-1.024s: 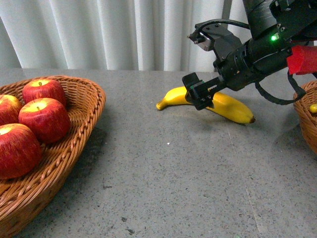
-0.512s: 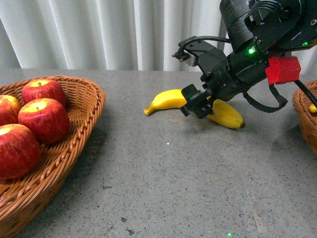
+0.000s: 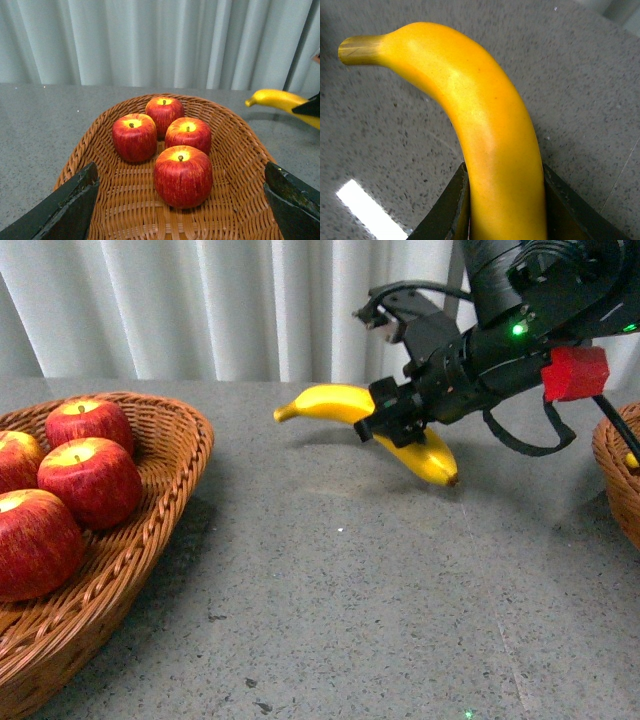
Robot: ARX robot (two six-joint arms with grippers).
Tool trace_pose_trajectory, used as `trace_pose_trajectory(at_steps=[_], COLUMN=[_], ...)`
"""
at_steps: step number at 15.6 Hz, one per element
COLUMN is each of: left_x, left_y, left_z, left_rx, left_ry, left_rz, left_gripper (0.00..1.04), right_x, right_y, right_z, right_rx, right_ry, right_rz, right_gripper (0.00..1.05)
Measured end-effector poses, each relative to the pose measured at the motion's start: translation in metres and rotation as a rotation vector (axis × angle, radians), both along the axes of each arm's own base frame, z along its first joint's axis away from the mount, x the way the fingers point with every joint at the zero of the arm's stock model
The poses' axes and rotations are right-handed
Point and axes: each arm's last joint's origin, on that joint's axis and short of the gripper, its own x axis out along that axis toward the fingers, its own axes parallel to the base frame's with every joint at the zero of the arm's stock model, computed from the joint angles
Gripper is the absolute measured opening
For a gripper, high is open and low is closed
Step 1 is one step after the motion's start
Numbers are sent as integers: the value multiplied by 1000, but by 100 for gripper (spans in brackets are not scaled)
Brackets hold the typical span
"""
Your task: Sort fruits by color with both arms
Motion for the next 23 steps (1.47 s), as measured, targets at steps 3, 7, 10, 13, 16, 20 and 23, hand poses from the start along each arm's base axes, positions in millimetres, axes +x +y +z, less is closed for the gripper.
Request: trace_pose_trajectory(at_steps=[3, 7, 10, 13, 16, 20, 23], left_x=[0, 0, 0, 0, 0, 0, 0], left_y=[0, 0, 0, 0, 0, 0, 0], left_z=[0, 0, 0, 0, 0, 0, 0], left_rx=[0, 0, 0, 0, 0, 0, 0], left_ry=[0, 0, 0, 0, 0, 0, 0], left_rz=[0, 0, 0, 0, 0, 0, 0], left_gripper=[98, 98, 98, 98, 98, 98, 98], right_x=[-6, -30, -87, -144, -166, -181, -183], right_y=[-23, -74, -155, -232, -238, -240, -216], right_z=[29, 74, 71, 61, 39, 54, 83], right_rx=[173, 338, 338, 151, 68, 32, 131], right_ry=[-60, -141, -61, -76, 10, -31, -123], right_rz=[-41, -131, -266, -411, -404, -394, -315], right_gripper=[32, 32, 32, 32, 32, 67, 100])
